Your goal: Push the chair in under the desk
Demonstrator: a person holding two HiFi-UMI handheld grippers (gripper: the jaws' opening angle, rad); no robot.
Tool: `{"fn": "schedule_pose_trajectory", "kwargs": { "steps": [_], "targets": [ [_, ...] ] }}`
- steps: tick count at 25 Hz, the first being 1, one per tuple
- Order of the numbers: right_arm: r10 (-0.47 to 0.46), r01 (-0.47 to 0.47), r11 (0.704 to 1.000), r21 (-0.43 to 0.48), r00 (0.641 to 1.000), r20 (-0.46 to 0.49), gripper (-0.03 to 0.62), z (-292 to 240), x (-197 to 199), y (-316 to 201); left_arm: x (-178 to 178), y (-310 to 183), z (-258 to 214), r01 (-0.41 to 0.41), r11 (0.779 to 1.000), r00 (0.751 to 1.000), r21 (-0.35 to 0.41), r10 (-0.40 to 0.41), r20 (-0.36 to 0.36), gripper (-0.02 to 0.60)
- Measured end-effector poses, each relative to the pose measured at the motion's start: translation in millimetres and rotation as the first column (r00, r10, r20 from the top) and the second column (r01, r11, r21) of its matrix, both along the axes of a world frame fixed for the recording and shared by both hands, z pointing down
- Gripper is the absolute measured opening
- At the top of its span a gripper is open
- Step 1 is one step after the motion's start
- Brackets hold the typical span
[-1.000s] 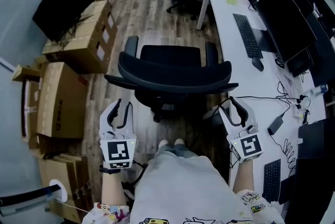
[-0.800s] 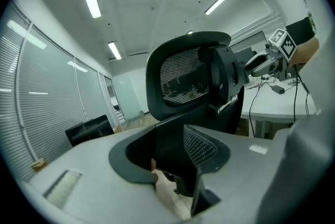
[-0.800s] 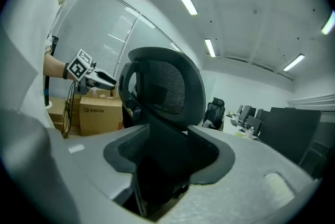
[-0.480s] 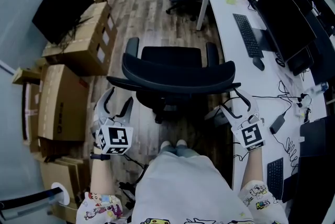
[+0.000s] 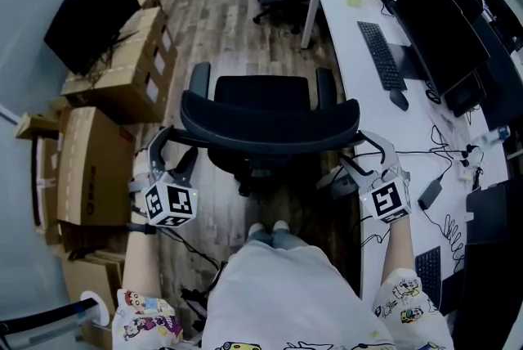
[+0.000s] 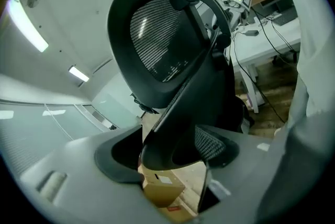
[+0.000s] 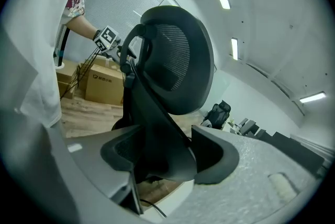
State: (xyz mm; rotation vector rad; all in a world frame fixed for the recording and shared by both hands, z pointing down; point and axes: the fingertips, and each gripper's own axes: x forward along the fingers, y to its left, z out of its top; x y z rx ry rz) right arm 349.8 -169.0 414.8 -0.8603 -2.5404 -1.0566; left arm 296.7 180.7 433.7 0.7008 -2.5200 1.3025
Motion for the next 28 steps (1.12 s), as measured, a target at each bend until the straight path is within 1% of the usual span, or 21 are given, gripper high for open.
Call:
{"fn": "schedule_pose_trajectory", "kwargs": {
  "steps": [2, 3, 6, 10, 15, 18, 28],
  "targets": [
    [-0.018, 0.018, 0.999, 0.038, 1.000, 0.004, 0.265, 2, -6, 0, -4, -2, 1, -0.007, 1.000, 1.000, -0.028, 0.007, 0.016, 0.307],
    [-0.027, 0.027, 0.998, 0.053, 1.000, 0.011, 0.244, 2, -8, -1, -7, -3, 1, -0.006, 0.999, 1.000, -0.035, 0.007, 0.022, 0.290],
    [-0.064, 0.062, 0.996, 0.067, 0.998, 0.024, 0.244, 1, -10, -2, -9, -6, 1, 0.002, 0.999, 0.999, -0.051, 0.000, 0.043, 0.293],
    [-0.094, 0.091, 0.994, 0.063, 0.994, 0.047, 0.236, 0, -11, -1, -12, -5, 0, 0.002, 0.997, 0.998, -0.075, 0.002, 0.063, 0.287],
    [-0.114, 0.112, 0.992, 0.053, 0.993, 0.037, 0.235, -1, -13, -2, -16, -6, 1, 0.017, 0.997, 0.996, -0.072, -0.011, 0.088, 0.284],
    [-0.124, 0.122, 0.991, 0.045, 0.992, 0.033, 0.235, -1, -13, -2, -17, -6, 1, 0.026, 0.996, 0.996, -0.085, -0.018, 0.089, 0.281],
    [-0.115, 0.114, 0.992, 0.048, 0.993, 0.030, 0.235, -6, -20, 9, -31, 2, -2, 0.016, 0.996, 0.994, -0.088, -0.006, 0.111, 0.278]
  ]
}}
